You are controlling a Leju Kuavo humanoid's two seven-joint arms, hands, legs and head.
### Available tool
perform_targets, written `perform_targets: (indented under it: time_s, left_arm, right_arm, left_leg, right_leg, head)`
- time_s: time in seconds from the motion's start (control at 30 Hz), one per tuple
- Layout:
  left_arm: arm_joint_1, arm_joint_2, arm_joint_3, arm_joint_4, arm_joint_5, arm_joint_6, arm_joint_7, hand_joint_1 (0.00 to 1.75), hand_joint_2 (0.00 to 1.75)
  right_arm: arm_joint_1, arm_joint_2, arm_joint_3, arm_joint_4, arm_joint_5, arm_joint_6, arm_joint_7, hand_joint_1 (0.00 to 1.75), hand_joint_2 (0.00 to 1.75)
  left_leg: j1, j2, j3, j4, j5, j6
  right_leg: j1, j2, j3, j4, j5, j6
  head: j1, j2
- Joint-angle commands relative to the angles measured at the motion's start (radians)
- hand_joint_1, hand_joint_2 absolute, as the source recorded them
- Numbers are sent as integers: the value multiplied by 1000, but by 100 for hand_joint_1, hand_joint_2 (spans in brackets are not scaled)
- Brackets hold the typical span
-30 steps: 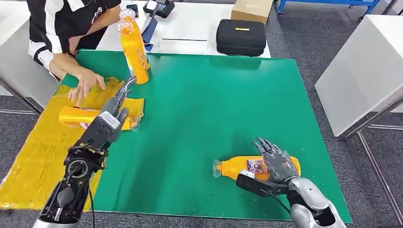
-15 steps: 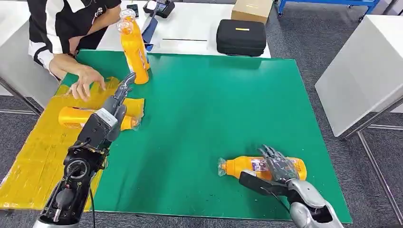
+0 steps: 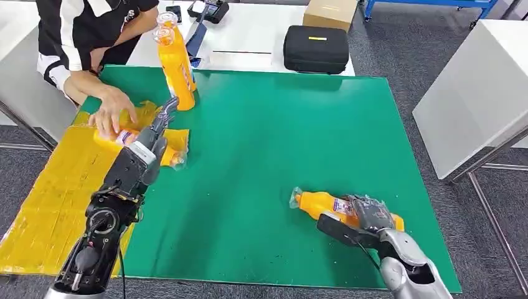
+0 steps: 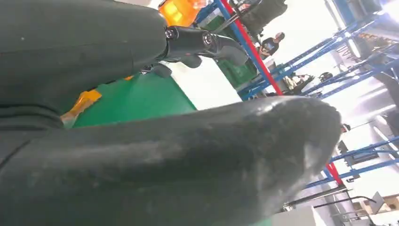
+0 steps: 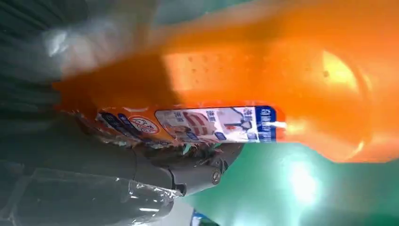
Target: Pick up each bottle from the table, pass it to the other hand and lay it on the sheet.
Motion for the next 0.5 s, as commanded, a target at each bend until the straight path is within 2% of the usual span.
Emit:
perform_targets:
  time_s: [0.03,0.07,0.13,0.17,0.3,0.33,0.47,0.5]
  left_arm:
    - [-18,-11,-1,76,22,-10,20,0,0]
    - [-11,-10,-3,73,22,-10,20,0,0]
    - [-3,-9,-21,66,15,-15,21,0,0]
    - [-3,-11,-29,66,19,-26,20,0,175]
    - [-13,-40,-59,58,63,-52,18,0,175]
    - [-20,-52,-59,63,118,-86,26,0,175]
    - [-43,-76,-49,93,269,-143,60,0,175]
    - [-47,-75,-53,95,287,-144,64,0,175]
  right_arm:
    - [-83,134,-55,73,25,-163,-35,175,175]
    - [-93,152,-59,68,6,-182,-52,175,175]
    - [-113,210,-82,37,-68,-277,-97,175,175]
    - [-120,224,-79,29,-77,-300,-104,175,175]
    - [-138,270,-67,-13,-199,-436,-196,175,175]
    - [-145,278,-58,-13,-227,-466,-219,175,175]
    - [-172,308,-38,-12,-268,-512,-245,175,175]
    - [-179,316,-29,-17,-268,-511,-244,175,175]
  left_leg:
    - [1,1,7,0,-3,0]
    - [0,2,5,0,-2,0]
    - [0,4,9,0,-5,0]
    - [0,4,5,0,-3,0]
    - [0,3,9,1,-4,0]
    - [1,1,6,0,-2,0]
    - [1,2,10,2,-5,1]
    - [0,2,5,1,-2,0]
  right_leg:
    - [1,2,7,0,-2,-6]
    - [1,3,4,0,-1,-4]
    - [1,6,7,1,-2,-7]
    - [1,5,4,0,0,-5]
    - [1,4,7,2,-3,-7]
    - [1,2,5,1,-2,-5]
    - [1,4,9,2,-4,-7]
    - [1,3,4,1,-2,-5]
  head:
    - [0,0]
    - [0,0]
    - [0,0]
    - [0,0]
    - [0,0]
    - [0,0]
    - [0,0]
    - [0,0]
